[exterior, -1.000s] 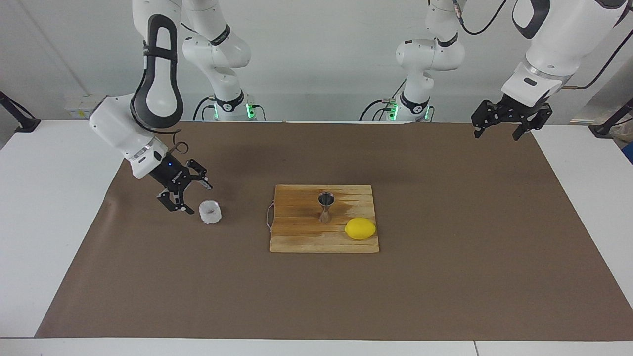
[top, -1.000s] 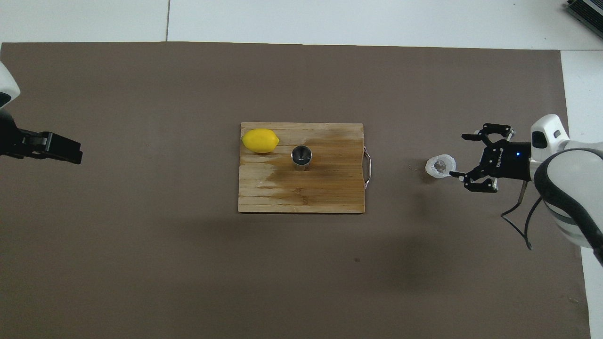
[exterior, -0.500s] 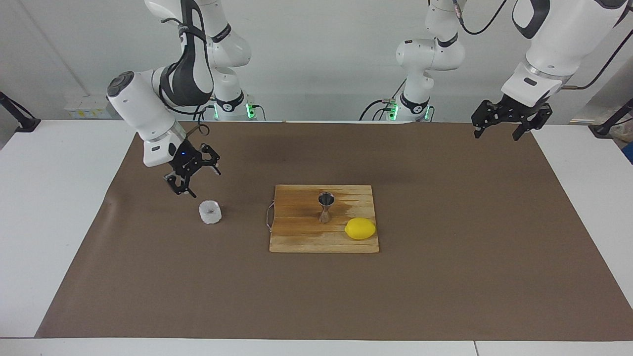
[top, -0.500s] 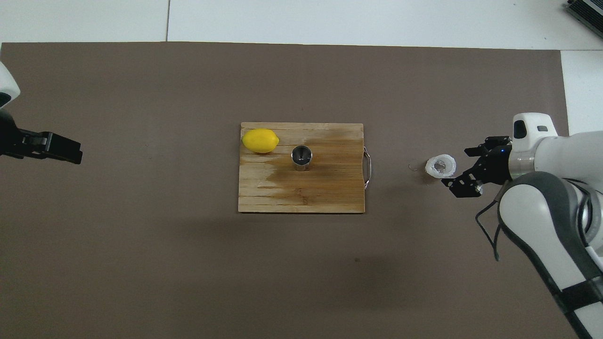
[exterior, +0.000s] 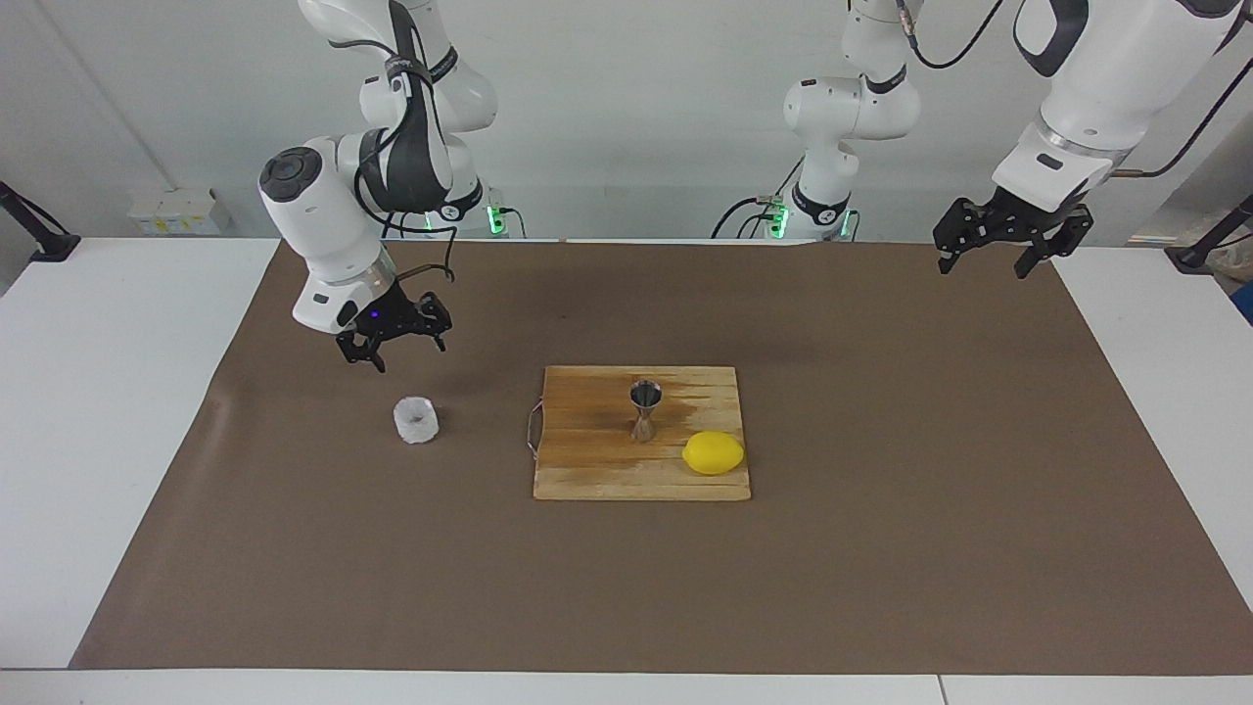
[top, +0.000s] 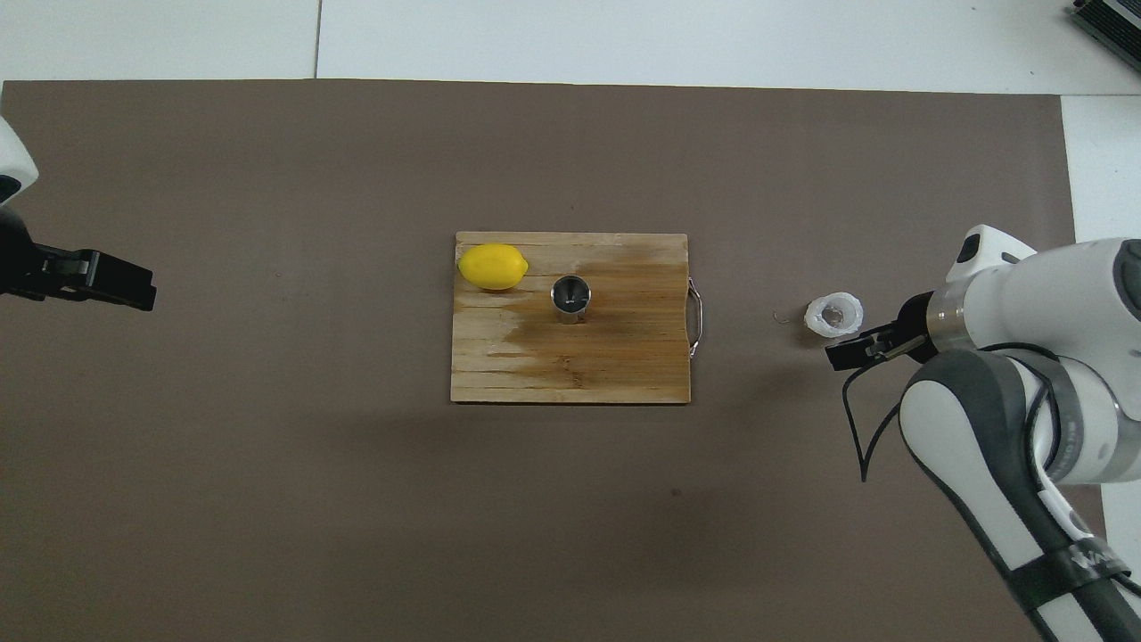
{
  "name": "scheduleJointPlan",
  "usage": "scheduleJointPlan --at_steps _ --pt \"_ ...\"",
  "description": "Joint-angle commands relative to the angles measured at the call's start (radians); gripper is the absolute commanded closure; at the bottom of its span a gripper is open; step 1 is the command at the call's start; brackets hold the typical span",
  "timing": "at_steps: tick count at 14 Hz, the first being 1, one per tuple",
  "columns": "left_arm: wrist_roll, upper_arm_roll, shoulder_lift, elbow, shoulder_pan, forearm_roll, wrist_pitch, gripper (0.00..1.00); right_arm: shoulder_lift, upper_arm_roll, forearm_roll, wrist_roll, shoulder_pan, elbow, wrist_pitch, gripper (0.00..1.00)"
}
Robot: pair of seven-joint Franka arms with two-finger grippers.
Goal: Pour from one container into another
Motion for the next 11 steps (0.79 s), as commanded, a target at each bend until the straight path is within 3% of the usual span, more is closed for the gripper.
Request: scheduleJointPlan --at_steps 1,3,6,11 --pt "0.004 -0.005 -0.028 -0.034 0.009 -0.009 0.009 0.00 0.008 0.003 -0.085 0.247 0.020 0.128 -0.193 0.00" --pt "0.004 -0.005 -0.028 -0.034 0.009 -0.009 0.009 0.00 0.007 0.002 -0.124 0.328 0.031 0.238 -0.344 0.00" --pt "0.004 -0.005 -0.028 -0.034 0.009 -0.009 0.009 0.00 -0.038 -0.004 -0.110 0.275 0.019 0.397 -0.542 0.00" --pt "0.004 -0.005 -0.028 -0.034 0.009 -0.009 0.009 0.00 -0.096 -0.027 -0.106 0.227 0.010 0.421 -0.571 0.00"
